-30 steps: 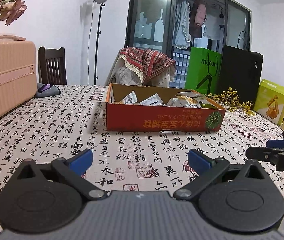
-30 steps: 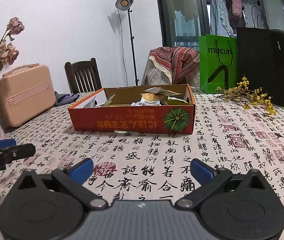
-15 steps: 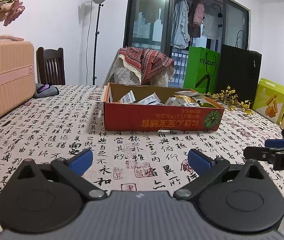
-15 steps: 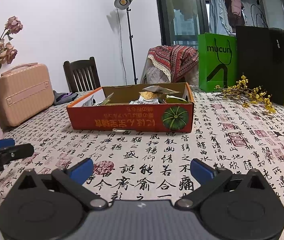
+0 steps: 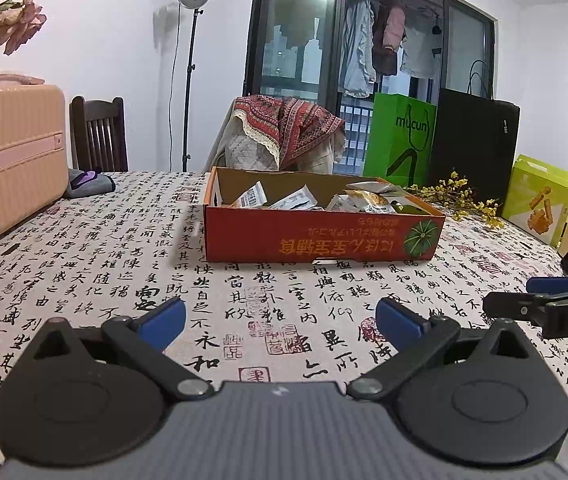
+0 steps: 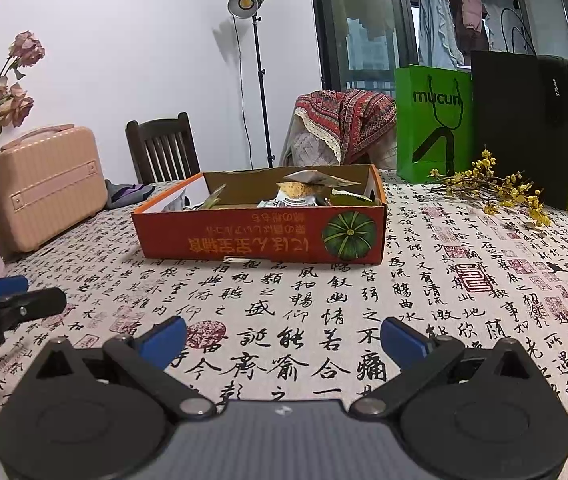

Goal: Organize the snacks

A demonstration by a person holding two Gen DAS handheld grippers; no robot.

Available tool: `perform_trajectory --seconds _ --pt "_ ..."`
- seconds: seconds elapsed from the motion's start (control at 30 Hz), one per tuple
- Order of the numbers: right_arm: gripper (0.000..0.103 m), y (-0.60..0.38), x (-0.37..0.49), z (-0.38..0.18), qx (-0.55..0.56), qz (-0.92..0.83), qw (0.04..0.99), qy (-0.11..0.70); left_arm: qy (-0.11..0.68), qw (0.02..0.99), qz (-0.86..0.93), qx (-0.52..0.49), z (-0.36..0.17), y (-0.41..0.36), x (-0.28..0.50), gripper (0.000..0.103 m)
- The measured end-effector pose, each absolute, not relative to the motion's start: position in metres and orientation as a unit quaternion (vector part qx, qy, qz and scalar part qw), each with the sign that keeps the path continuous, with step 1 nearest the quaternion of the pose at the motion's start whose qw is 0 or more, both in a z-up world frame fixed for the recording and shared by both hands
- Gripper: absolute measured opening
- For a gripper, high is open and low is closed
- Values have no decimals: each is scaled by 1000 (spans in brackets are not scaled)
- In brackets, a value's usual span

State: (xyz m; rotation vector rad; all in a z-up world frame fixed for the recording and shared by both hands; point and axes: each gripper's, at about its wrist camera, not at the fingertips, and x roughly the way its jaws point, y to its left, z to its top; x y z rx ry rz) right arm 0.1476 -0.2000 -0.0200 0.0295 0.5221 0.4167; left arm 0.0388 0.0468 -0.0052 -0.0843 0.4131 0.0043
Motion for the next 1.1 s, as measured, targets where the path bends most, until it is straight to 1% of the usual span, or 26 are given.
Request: perform_trajectory --seconds 1.1 --pt "103 -200 147 -21 12 204 945 257 202 979 -14 -38 -5 43 38 103"
